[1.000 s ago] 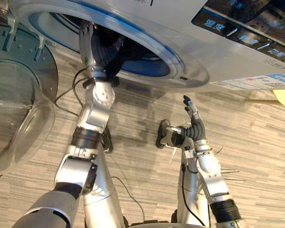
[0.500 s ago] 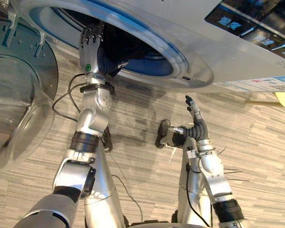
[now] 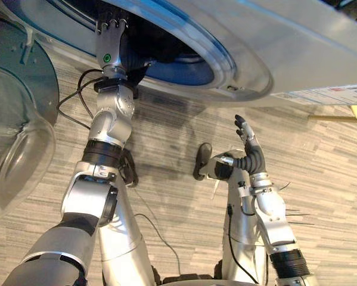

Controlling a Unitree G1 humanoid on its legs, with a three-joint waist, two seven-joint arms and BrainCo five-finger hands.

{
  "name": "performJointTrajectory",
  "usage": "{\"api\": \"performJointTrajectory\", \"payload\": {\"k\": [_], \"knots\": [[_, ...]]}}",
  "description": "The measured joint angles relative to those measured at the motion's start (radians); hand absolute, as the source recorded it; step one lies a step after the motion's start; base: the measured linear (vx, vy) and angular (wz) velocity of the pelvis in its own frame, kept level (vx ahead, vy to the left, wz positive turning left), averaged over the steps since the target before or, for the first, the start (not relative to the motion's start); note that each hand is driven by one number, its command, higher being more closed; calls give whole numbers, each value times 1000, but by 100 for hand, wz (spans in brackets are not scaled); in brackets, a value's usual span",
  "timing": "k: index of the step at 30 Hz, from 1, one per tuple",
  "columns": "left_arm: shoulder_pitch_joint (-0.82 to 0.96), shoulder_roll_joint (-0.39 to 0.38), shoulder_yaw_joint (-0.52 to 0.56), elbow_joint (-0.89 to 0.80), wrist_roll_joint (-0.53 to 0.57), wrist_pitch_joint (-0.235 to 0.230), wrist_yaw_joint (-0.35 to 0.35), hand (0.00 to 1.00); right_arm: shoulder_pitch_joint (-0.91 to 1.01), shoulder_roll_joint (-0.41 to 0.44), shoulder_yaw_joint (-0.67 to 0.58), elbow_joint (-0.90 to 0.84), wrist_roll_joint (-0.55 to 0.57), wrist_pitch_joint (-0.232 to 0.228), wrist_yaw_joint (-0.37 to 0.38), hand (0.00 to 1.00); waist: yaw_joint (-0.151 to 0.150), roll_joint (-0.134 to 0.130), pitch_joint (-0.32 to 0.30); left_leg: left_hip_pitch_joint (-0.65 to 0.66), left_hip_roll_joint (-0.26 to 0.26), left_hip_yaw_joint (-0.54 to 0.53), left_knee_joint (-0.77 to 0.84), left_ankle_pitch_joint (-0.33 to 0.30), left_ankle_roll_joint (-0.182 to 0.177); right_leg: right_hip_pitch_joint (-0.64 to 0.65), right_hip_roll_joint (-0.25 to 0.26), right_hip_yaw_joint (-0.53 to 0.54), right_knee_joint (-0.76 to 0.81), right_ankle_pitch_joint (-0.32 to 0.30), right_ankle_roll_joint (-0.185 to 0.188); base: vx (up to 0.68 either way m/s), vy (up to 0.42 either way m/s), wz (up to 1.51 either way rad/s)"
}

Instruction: Pick up the laundry basket with both hands and put the clothes into the washing machine.

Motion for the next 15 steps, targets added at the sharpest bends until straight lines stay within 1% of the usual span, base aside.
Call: {"api": "performJointTrajectory", "payload": {"k": [4,6,10,12,15], "knots": [[-22,-6,29,3,-34,-7,-30,100,-6,0,0,0,6,3,17,0,-1,0,0,-2,-1,-1,4,0,1,-2,0,1,4,0,0,26,-37,0],[-36,-4,42,3,-70,-8,-44,100,-12,0,-1,0,9,4,21,0,-2,0,0,-2,-2,-1,4,-1,1,-2,0,1,5,0,0,40,-45,1],[-44,-5,42,1,-133,-11,-46,100,-26,1,-13,0,21,7,22,0,-2,0,0,-3,-4,-2,4,-1,1,-2,-1,1,6,0,0,41,-38,1],[-45,-5,42,-1,-173,-12,-50,100,-35,1,-15,0,23,8,22,0,-1,0,0,-3,-4,-2,4,-1,1,-2,-2,1,7,0,0,34,-35,1],[-51,-6,42,-13,-280,-14,-68,100,-43,3,-15,0,23,13,22,0,-2,0,0,-3,-5,-2,4,-1,1,-2,-2,1,9,0,0,34,-42,1]]}}
